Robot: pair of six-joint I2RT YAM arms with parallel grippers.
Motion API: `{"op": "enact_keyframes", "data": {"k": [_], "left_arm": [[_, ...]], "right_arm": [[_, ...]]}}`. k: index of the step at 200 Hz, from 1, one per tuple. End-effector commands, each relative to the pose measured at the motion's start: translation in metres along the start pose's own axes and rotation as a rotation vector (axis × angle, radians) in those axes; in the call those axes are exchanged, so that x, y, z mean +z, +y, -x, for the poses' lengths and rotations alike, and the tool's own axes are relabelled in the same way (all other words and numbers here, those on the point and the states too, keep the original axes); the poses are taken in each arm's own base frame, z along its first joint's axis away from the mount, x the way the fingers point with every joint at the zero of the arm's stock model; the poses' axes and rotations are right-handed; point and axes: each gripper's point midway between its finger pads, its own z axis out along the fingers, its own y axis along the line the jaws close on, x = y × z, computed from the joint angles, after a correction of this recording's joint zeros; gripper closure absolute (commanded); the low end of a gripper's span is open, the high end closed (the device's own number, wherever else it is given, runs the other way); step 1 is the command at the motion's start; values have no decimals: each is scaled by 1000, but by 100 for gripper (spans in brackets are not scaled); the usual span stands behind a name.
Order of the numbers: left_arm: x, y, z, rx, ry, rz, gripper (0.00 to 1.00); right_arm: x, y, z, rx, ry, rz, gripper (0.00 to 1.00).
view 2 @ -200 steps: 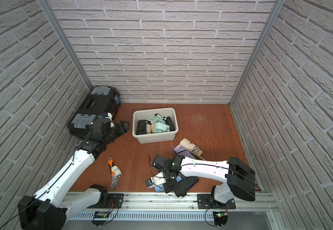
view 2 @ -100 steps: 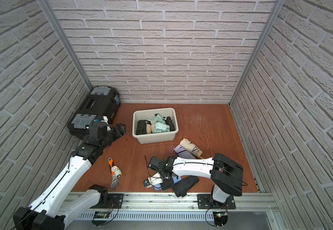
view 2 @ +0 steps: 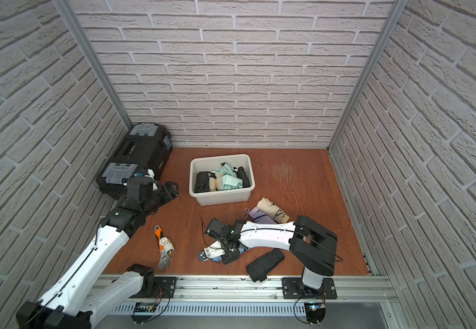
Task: Put the umbrella into the storage box
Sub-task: Adjust the umbrella at the center of the board, then pick up the umbrella from the center of the board.
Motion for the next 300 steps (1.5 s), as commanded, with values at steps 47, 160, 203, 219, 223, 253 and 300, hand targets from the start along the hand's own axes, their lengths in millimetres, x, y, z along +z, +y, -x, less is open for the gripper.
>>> {"op": "enact_keyframes", "data": {"k": [47,160,203,219,223,253,300], "left_arm": [[9,-69,2,330,21,-69,20],[0,-159,-152,1247,218,-328,16],[0,-155,-224,1441,455,-386,13],[0,-150,-239,1468,514,-394,12],[0,-149,-242,1468,529,-398,11],[-4,-141,-261,1467,639,-434,7],[-2,-122,-287,1487,795,-400,2]], "right_arm": [[-94,-33,30,291,-309,-241,8],[-217,-43,-118,1411,-239,-744,3],[-211,-33,-174,1806,-217,-781,3],[-213,-27,-189,1883,-195,-800,3],[-213,-26,-192,1896,-190,-805,3],[-219,-14,-211,1979,-157,-853,3],[-225,-11,-219,1979,-114,-875,3]]}}
